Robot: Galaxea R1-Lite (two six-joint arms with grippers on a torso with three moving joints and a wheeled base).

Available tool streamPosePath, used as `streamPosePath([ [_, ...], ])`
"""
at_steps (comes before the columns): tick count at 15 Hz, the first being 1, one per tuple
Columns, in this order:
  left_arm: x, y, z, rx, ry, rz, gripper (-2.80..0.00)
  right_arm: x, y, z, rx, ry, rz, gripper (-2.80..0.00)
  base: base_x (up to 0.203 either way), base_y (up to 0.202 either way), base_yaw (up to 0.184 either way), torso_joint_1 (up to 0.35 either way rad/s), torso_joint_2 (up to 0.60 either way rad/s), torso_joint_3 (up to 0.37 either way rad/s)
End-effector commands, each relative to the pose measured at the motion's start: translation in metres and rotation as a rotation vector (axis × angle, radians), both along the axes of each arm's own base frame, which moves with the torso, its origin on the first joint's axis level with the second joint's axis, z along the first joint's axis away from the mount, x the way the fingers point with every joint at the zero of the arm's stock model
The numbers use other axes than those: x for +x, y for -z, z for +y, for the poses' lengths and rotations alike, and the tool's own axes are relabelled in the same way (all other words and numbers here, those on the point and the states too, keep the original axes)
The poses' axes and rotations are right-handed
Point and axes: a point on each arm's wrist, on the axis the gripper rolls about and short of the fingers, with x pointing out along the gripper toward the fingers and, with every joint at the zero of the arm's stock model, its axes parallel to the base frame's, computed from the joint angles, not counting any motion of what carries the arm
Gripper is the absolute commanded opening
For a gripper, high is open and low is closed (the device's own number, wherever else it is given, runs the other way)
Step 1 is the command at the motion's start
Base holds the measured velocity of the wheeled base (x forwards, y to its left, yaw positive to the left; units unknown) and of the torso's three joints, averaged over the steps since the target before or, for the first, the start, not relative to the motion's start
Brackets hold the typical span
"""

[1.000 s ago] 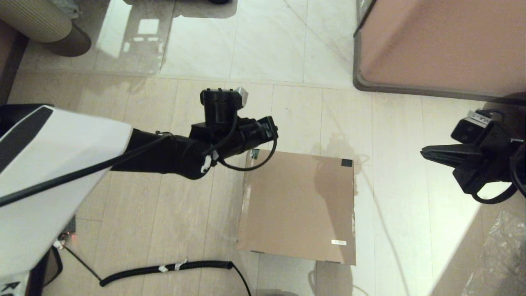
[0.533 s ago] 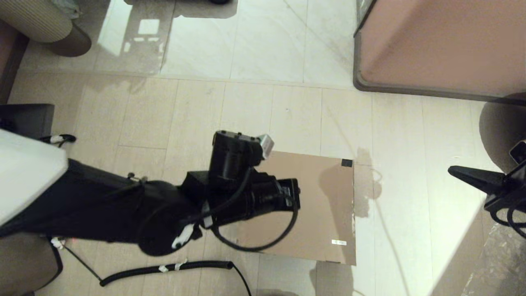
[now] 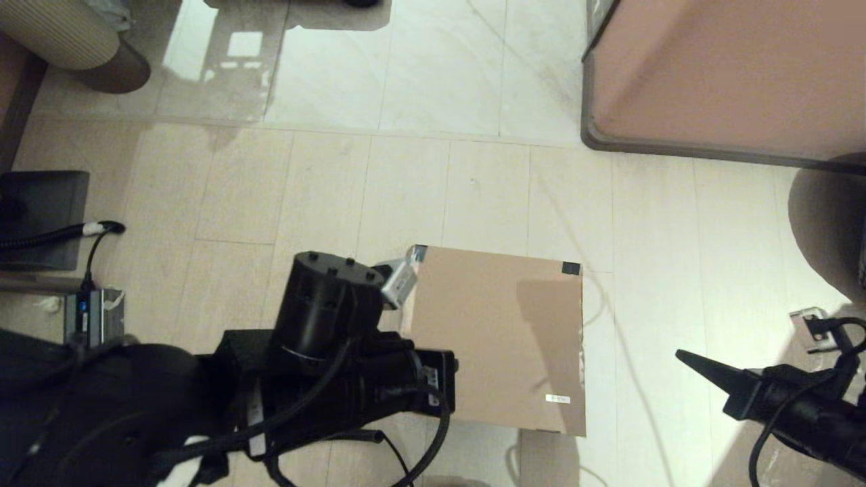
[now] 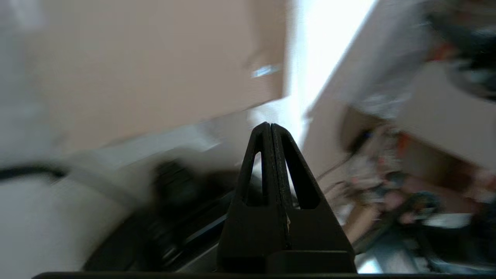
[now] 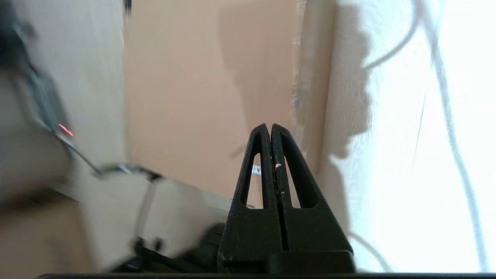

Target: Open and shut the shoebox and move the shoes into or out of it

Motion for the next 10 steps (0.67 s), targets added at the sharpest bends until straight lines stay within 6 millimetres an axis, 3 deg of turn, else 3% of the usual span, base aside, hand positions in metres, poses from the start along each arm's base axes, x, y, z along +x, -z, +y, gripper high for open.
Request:
streamPosePath([
  [1, -0.006, -0.002, 0.021, 0.028, -0.062, 0.006, -2.8, -0.009, -0.004, 0.039, -0.149, -0.055, -0.053, -2.8, 0.0, 0.0, 0.0, 0.0, 0.0, 0.0],
  [6, -0.022, 0.016, 0.111, 0.087, -0.305, 0.044, -2.8, -0.042, 0.002, 0.106, -0.43, 0.035, -0.069, -2.8, 0.0, 0.0, 0.0, 0.0, 0.0, 0.0],
  [8, -0.041, 0.032, 0.146, 0.134, -0.391, 0.066, -2.8, -0.049, 0.002, 0.112, -0.447, 0.128, -0.066, -2.8, 0.0, 0.0, 0.0, 0.0, 0.0, 0.0],
  [10, -0.061, 0.042, 0.162, 0.156, -0.409, 0.063, -2.8, -0.053, -0.008, 0.108, -0.398, 0.216, -0.091, -2.8, 0.0, 0.0, 0.0, 0.0, 0.0, 0.0],
])
